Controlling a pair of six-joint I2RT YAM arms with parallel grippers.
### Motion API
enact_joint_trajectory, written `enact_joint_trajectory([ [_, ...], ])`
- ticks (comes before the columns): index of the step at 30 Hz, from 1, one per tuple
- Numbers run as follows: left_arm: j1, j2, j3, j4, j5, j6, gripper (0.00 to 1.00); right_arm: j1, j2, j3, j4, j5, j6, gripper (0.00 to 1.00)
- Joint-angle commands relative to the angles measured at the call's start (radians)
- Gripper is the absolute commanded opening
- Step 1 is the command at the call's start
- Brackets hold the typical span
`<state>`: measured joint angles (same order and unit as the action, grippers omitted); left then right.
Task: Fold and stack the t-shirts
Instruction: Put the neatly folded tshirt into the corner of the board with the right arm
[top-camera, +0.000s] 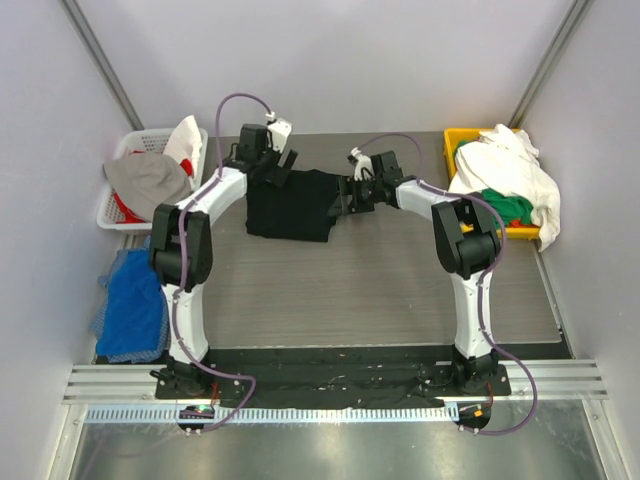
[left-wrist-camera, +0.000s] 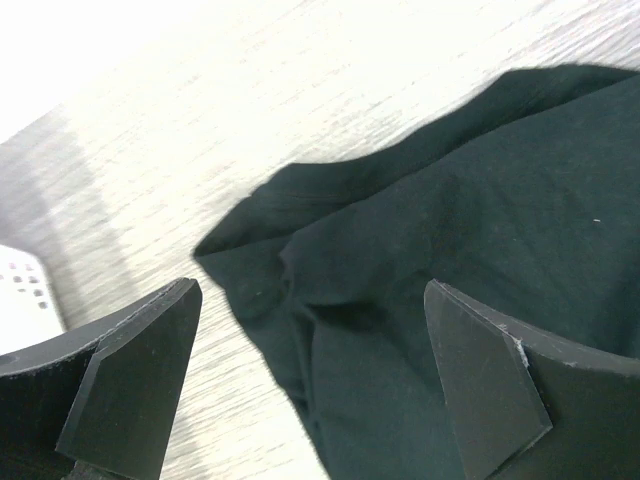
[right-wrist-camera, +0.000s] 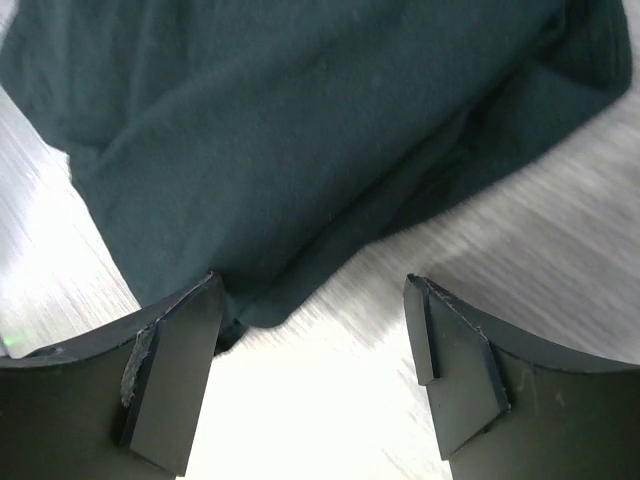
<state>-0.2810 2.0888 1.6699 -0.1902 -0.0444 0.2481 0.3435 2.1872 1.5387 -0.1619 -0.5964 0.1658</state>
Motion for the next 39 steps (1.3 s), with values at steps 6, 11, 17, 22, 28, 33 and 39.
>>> enact_joint_trajectory([
  [6,0.002,-0.069,-0.097,0.012,-0.032,0.065,1.0,-0.003,0.092,0.09,0.108,-0.078,0.093,0.81],
  [11,0.003,-0.032,-0.11,-0.018,-0.058,0.105,1.0,-0.001,0.109,0.095,0.136,-0.097,0.116,0.81],
  [17,0.003,0.02,-0.087,-0.069,-0.078,0.143,0.99,0.0,0.125,0.084,0.157,-0.131,0.15,0.82],
  [22,0.003,0.043,-0.044,-0.126,-0.084,0.164,0.99,0.015,0.131,0.09,0.2,-0.151,0.158,0.81],
  [28,0.003,0.06,-0.013,-0.207,-0.069,0.181,0.99,0.048,0.151,0.107,0.211,-0.183,0.169,0.82],
  [33,-0.003,0.057,-0.018,-0.232,-0.069,0.198,0.98,0.091,0.172,0.118,0.214,-0.204,0.176,0.82],
  [39,-0.009,0.047,-0.044,-0.235,-0.069,0.204,0.98,0.117,0.174,0.115,0.229,-0.22,0.19,0.77],
])
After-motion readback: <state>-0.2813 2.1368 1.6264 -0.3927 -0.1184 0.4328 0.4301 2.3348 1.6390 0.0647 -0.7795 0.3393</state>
